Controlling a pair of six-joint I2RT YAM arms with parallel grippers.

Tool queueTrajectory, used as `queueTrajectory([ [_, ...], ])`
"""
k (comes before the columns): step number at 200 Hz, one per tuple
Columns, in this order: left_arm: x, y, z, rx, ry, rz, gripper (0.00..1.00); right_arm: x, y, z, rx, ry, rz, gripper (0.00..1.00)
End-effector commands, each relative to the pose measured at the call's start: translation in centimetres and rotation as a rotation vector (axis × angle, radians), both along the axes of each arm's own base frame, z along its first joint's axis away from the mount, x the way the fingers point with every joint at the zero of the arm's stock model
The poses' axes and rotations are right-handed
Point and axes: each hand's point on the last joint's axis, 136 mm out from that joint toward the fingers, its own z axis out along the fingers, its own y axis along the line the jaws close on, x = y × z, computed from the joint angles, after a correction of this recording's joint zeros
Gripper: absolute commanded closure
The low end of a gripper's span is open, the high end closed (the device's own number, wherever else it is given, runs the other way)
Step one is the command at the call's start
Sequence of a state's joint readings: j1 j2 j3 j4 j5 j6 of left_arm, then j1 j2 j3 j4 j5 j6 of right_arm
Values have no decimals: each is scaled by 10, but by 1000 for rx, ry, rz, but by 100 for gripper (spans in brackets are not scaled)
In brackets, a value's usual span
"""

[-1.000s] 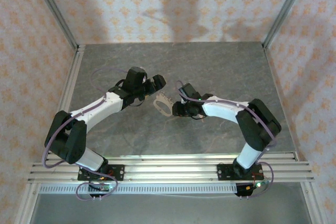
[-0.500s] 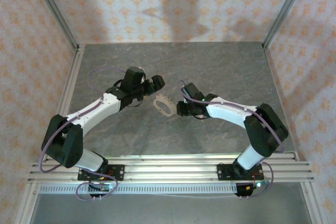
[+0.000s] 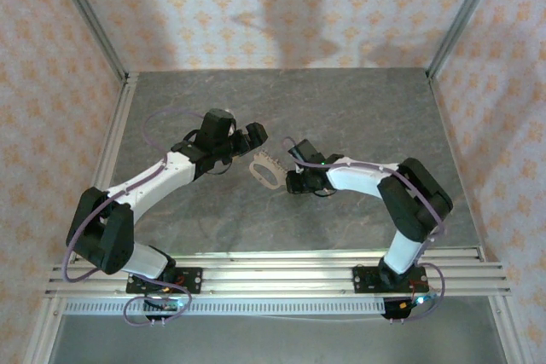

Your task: Put the keys on the keyring

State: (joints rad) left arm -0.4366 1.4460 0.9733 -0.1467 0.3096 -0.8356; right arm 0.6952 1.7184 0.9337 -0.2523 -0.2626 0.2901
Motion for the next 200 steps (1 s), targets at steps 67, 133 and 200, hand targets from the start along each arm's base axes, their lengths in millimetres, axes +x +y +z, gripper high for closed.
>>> queueTrajectory([
  [67,-1,3,-5,12,0,-3,0,15,20,13,50,-30,20,76],
  [133,-1,3,-4,10,-3,-4,0,12,18,13,54,-28,14,78],
  [200,-1,3,-4,9,-3,-2,0,7,12,19,60,-42,1,79],
])
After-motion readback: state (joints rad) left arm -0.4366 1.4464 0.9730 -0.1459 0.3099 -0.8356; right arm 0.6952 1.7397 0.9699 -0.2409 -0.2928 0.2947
